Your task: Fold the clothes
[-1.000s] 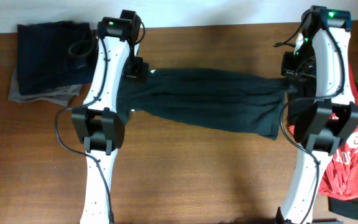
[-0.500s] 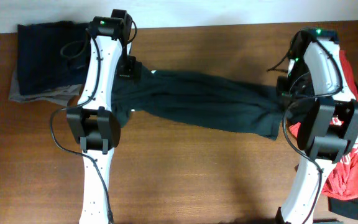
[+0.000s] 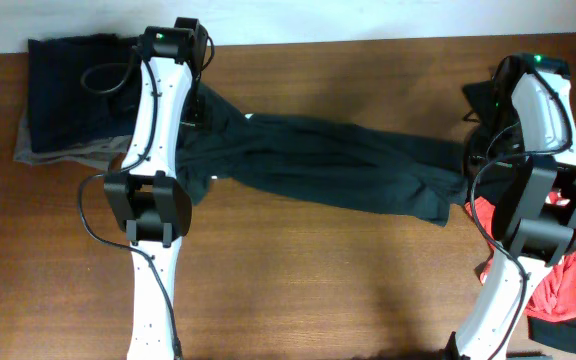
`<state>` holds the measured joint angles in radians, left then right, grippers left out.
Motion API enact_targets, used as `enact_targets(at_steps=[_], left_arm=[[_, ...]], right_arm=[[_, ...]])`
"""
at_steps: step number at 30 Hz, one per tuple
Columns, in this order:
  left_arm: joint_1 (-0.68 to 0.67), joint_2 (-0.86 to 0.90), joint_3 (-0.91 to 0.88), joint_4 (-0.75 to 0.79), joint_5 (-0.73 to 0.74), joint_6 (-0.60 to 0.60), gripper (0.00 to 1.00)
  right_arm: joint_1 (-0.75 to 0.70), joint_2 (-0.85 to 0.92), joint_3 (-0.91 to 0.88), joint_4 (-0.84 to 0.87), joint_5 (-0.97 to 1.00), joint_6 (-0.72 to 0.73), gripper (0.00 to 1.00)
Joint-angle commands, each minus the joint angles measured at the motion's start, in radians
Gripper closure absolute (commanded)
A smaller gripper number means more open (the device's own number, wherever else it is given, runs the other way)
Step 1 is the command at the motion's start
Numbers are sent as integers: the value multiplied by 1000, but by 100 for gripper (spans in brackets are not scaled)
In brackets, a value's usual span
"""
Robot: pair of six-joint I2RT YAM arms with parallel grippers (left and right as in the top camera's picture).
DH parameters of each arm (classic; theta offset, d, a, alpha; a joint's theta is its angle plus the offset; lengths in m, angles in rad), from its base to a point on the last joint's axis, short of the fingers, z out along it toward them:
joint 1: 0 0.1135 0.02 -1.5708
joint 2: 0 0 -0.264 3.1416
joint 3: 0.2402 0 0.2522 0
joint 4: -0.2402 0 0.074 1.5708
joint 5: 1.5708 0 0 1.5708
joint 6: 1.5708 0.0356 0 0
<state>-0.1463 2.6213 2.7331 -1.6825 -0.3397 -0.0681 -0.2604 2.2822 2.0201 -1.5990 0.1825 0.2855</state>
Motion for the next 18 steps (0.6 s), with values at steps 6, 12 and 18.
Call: enact_targets(at_steps=[6,12,18], left_arm=[[-93,-13,30,77,446,114,25],[-108,47,30,109,531,91,76],[-107,124,29,106,598,91,90]], right_arm=[[40,-8,29,86,-460,-252,59],[73,-2,3,163,-460,-252,83],[109,-2,-42,216,-460,-251,92]])
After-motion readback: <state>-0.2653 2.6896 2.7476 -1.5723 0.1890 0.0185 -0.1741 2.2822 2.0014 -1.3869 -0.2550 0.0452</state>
